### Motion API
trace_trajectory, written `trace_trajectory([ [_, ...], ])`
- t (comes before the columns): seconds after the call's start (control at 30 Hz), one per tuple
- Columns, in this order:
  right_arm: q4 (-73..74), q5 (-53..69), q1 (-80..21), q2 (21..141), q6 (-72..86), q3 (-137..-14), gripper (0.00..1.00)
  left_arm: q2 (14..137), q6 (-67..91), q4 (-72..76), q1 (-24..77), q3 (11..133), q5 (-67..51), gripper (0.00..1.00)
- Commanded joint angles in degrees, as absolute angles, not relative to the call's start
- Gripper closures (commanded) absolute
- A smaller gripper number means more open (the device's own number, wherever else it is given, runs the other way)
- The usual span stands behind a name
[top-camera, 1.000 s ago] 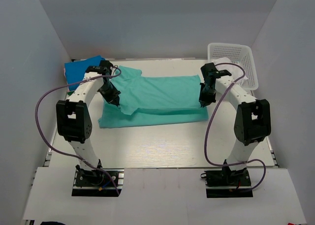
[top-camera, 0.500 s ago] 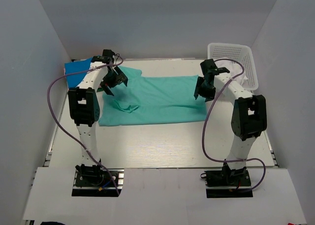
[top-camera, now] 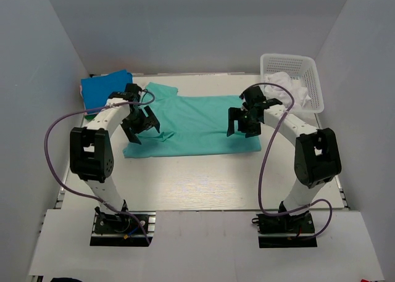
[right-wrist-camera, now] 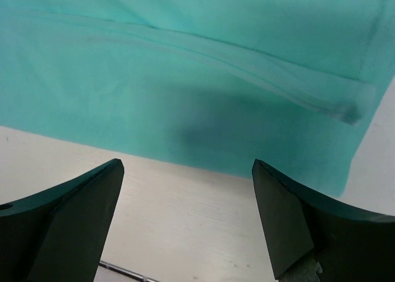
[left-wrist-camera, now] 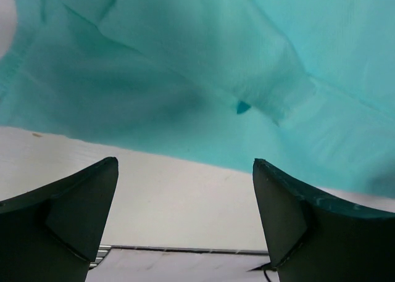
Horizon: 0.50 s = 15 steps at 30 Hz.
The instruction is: Fold and stack the t-shirts
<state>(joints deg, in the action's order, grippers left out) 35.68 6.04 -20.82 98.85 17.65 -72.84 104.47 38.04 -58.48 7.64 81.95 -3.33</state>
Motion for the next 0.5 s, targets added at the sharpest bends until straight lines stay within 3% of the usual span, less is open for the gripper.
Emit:
trace_trajectory([
  [0.0,31.4,7.7,-20.5,99.9,16.5,-73.0,0.1,100.0,35.7,-50.4,9.2,77.1,-11.1,0.0],
  [0.23,29.4,7.4,-20.3,103.8,16.0,-72.7,0.1,102.8,33.2,-33.1,12.4,70.4,-21.0,0.0],
  [0.47,28.9,6.3,-20.3,103.8,16.6,-71.1,0.1,109.3,32.7,-35.9,14.2,77.3,-12.8,0.0],
])
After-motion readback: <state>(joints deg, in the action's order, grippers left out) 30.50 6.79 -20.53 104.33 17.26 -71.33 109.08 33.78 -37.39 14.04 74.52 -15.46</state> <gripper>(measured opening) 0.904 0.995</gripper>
